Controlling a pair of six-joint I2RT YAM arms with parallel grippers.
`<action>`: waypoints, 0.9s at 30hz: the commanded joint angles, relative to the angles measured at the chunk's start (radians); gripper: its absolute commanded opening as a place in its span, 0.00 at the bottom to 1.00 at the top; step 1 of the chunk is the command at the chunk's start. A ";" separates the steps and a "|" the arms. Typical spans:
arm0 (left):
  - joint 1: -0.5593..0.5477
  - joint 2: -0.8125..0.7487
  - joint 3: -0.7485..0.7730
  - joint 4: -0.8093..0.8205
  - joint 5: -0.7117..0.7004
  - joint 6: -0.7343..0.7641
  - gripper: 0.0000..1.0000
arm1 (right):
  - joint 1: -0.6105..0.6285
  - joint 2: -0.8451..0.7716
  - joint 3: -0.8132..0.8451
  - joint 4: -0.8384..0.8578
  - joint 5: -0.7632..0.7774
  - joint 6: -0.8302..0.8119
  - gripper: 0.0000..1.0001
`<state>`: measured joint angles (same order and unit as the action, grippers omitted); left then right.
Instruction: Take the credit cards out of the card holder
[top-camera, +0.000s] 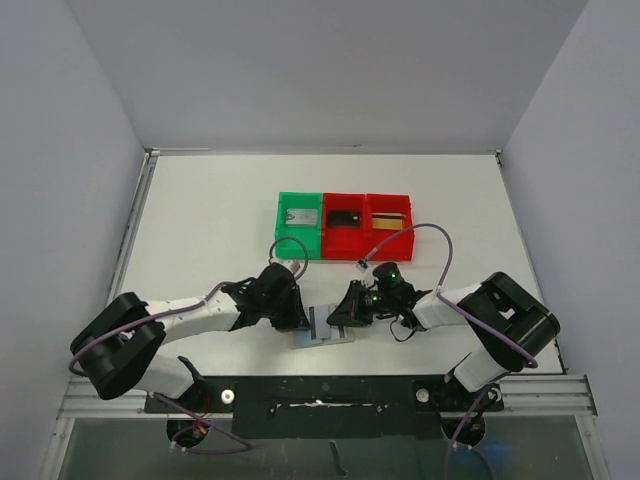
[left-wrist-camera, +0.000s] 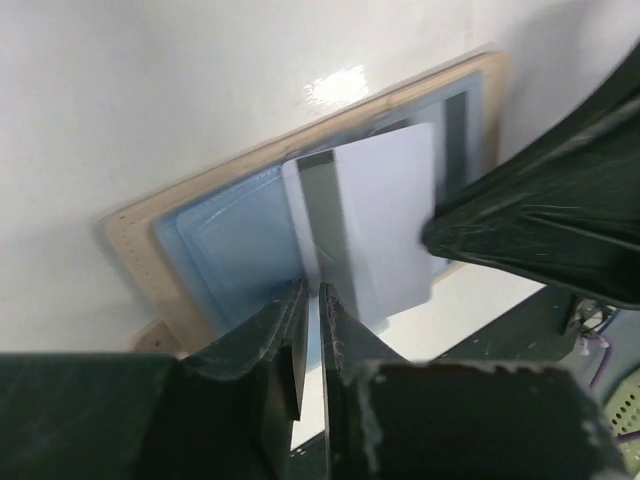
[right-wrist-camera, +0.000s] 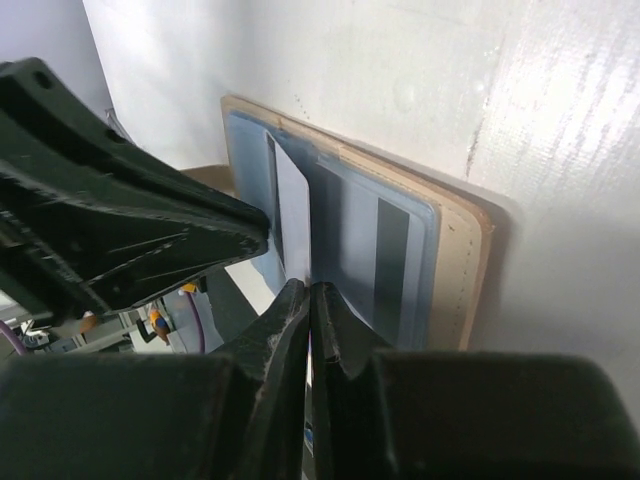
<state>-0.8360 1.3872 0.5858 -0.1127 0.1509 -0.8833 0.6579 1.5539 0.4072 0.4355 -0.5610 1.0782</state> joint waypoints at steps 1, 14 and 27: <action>-0.004 0.016 -0.021 0.018 -0.016 -0.013 0.08 | 0.012 0.002 0.013 0.077 0.000 0.013 0.04; -0.008 0.032 -0.070 0.009 -0.052 -0.019 0.03 | 0.056 0.073 0.024 0.170 0.015 0.068 0.22; -0.009 0.019 -0.069 -0.001 -0.065 -0.020 0.02 | 0.060 0.079 -0.024 0.287 0.048 0.131 0.06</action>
<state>-0.8364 1.3968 0.5449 -0.0750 0.1432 -0.9138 0.7097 1.6577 0.4053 0.6228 -0.5484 1.1851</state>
